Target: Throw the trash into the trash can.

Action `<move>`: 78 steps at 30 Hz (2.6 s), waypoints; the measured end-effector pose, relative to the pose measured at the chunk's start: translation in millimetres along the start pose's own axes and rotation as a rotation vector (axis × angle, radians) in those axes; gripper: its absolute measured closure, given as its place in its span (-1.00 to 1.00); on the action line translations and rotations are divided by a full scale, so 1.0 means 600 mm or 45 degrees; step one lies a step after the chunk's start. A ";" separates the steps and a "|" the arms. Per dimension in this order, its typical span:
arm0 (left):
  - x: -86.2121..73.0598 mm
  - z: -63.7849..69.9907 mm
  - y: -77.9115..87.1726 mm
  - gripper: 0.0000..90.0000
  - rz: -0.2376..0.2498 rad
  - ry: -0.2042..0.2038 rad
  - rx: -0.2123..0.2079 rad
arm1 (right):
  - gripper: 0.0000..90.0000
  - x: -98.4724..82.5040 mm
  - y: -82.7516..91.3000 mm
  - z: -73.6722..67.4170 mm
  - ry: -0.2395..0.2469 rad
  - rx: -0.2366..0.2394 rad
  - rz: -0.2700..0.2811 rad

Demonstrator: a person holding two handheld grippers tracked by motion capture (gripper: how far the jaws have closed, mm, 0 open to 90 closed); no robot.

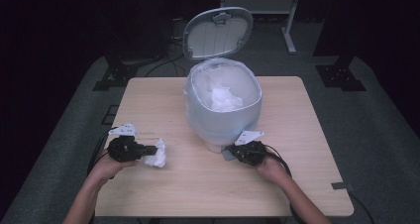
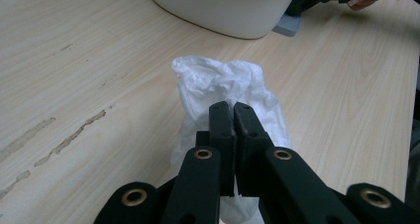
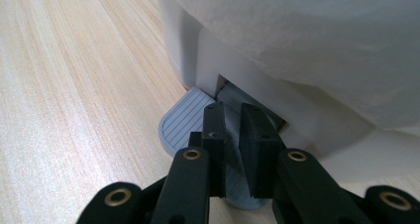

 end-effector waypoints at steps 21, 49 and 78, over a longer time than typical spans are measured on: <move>0.055 0.013 0.030 0.96 0.018 -0.026 -0.037 | 0.79 0.000 0.000 -0.001 0.006 0.000 -0.001; 0.136 0.025 0.055 0.96 0.038 -0.080 -0.082 | 0.79 0.000 0.000 0.001 0.006 0.009 -0.001; 0.249 0.034 0.084 0.96 0.074 -0.155 -0.103 | 0.79 0.000 0.000 0.002 0.005 0.012 0.001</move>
Point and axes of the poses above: each handheld gripper's, and its own axes: y roughly backward along the jaws, x roughly out of its top, z roughly to its right, the point moved 5 cm from there along -y, roughly forward along the jaws, and after that the axes turned 8 degrees about -y, right-handed, at the moved point
